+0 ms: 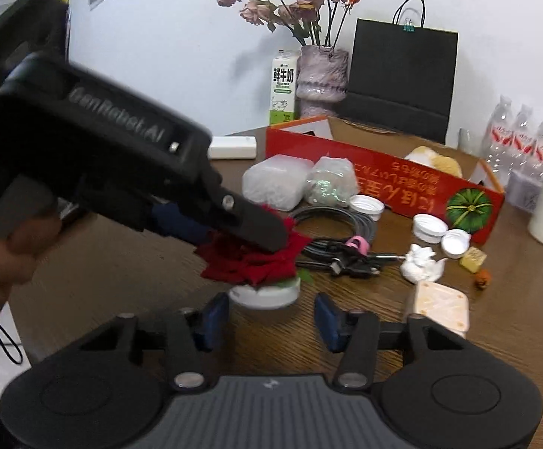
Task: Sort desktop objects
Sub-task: 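Grasp the red rose with the left tool while the right tool grasps a white round lid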
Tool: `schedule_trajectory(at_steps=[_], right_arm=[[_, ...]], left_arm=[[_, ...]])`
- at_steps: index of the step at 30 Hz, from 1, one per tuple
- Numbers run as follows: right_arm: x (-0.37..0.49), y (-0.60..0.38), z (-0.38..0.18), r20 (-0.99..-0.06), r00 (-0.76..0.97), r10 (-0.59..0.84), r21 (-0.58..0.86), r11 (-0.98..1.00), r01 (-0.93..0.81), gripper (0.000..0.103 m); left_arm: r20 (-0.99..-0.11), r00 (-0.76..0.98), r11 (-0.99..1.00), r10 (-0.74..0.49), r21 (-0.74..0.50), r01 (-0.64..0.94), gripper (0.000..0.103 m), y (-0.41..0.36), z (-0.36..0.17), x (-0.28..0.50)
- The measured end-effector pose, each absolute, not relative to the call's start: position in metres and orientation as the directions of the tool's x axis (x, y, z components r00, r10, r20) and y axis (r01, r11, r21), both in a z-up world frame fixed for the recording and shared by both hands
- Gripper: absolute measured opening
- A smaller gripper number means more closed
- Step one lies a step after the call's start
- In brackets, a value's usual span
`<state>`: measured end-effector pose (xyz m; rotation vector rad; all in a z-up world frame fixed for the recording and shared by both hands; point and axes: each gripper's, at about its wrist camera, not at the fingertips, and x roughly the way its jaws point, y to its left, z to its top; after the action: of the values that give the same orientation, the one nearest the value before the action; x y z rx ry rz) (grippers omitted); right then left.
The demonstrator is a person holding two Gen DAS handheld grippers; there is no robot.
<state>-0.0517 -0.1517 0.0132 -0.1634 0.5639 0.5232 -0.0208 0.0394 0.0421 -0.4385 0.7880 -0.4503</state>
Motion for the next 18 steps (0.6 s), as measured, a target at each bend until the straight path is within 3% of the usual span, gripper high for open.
schedule_trajectory(at_steps=[1,2,4,6,10,11,13,14,17,18], right_arm=[[-0.050,-0.150,0.013,-0.557,0.701,0.445,0.009,0.847,-0.531,0.028],[-0.049,-0.149,0.012,-0.567,0.689,0.452,0.014,0.841,-0.540,0.024],[-0.049,-0.144,0.010,-0.579,0.701,0.417,-0.022,0.851,-0.524,0.000],[-0.049,-0.142,0.006,-0.575,0.742,0.345,-0.067,0.884,-0.463,0.002],[-0.055,-0.141,0.009,-0.583,0.730,0.357,-0.102,0.859,-0.502,0.012],[-0.057,-0.140,0.009,-0.591,0.723,0.358,-0.119,0.847,-0.517,0.020],[-0.061,-0.137,0.009,-0.582,0.718,0.382,-0.131,0.827,-0.546,0.051],[-0.060,-0.135,0.009,-0.583,0.708,0.399,-0.124,0.817,-0.563,0.055],[-0.058,-0.130,0.010,-0.576,0.702,0.418,-0.103,0.815,-0.570,0.038],[-0.056,-0.129,0.010,-0.579,0.704,0.412,-0.102,0.820,-0.563,0.038]], left_arm=[[-0.571,0.626,0.822,-0.531,-0.526,0.217,0.044,0.039,0.042,-0.022],[-0.573,0.630,0.826,-0.525,-0.522,0.213,0.044,0.040,0.042,-0.023],[-0.582,0.649,0.850,-0.490,-0.485,0.207,0.043,0.041,0.045,-0.026],[-0.597,0.664,0.878,-0.449,-0.434,0.203,0.043,0.039,0.045,-0.027],[-0.610,0.634,0.854,-0.474,-0.494,0.163,0.043,0.050,0.034,-0.018],[-0.616,0.632,0.855,-0.470,-0.497,0.151,0.043,0.052,0.032,-0.016],[-0.617,0.617,0.839,-0.488,-0.527,0.136,0.043,0.058,0.027,-0.013],[-0.611,0.602,0.821,-0.515,-0.553,0.141,0.043,0.060,0.024,-0.011],[-0.620,0.570,0.817,-0.539,-0.548,0.178,0.043,0.054,0.021,-0.011],[-0.620,0.582,0.830,-0.526,-0.524,0.192,0.043,0.052,0.022,-0.014]])
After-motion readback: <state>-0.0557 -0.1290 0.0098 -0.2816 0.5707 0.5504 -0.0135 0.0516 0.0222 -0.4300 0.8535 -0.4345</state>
